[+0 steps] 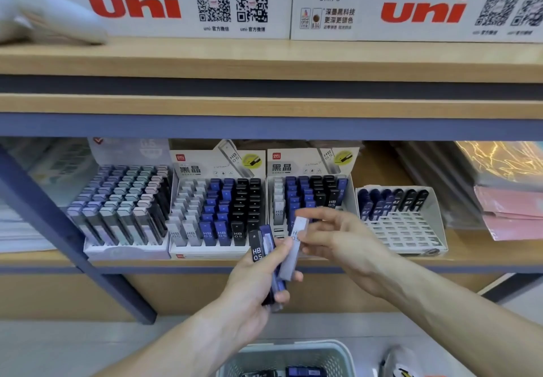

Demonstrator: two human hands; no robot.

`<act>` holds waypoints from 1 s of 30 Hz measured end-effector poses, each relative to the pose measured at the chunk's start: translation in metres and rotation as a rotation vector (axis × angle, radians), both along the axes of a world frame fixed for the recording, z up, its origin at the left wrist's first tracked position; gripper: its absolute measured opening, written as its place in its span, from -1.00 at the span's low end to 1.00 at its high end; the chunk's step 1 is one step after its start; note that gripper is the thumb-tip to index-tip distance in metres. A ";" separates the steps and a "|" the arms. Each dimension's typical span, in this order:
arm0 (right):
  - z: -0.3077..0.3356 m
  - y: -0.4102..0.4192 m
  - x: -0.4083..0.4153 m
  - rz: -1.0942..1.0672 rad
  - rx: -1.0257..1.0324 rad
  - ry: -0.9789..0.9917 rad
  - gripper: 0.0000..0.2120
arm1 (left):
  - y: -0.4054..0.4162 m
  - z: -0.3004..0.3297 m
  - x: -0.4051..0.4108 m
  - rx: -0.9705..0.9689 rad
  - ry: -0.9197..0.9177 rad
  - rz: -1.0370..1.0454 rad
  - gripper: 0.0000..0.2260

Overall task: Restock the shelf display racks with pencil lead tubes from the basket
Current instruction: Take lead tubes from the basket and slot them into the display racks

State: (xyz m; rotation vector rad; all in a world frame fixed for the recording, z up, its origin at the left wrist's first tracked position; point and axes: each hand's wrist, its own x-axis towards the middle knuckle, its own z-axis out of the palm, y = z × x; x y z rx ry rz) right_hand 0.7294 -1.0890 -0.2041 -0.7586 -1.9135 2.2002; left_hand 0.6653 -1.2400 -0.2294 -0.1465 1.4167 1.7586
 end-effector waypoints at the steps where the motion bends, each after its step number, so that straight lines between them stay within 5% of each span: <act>1: 0.001 0.000 -0.002 -0.015 0.038 0.009 -0.68 | 0.000 0.001 -0.001 -0.024 0.003 0.008 -0.59; 8: 0.006 0.003 -0.022 -0.132 0.649 0.225 -0.77 | -0.012 -0.019 -0.010 -0.106 -0.051 0.050 -0.58; 14: -0.001 0.000 -0.041 -0.032 1.128 0.352 -0.83 | -0.017 -0.022 -0.014 -0.031 -0.136 -0.070 -0.89; 17: -0.009 0.004 -0.049 0.038 1.331 0.315 -0.85 | -0.019 -0.020 -0.015 0.003 -0.158 -0.056 -0.87; 25: -0.015 0.007 -0.056 0.149 1.355 0.203 -0.80 | -0.026 -0.024 -0.021 0.044 -0.120 -0.022 -0.92; 30: -0.021 0.007 -0.059 0.072 1.385 0.181 -0.79 | -0.025 -0.023 -0.019 0.038 -0.053 -0.001 -0.75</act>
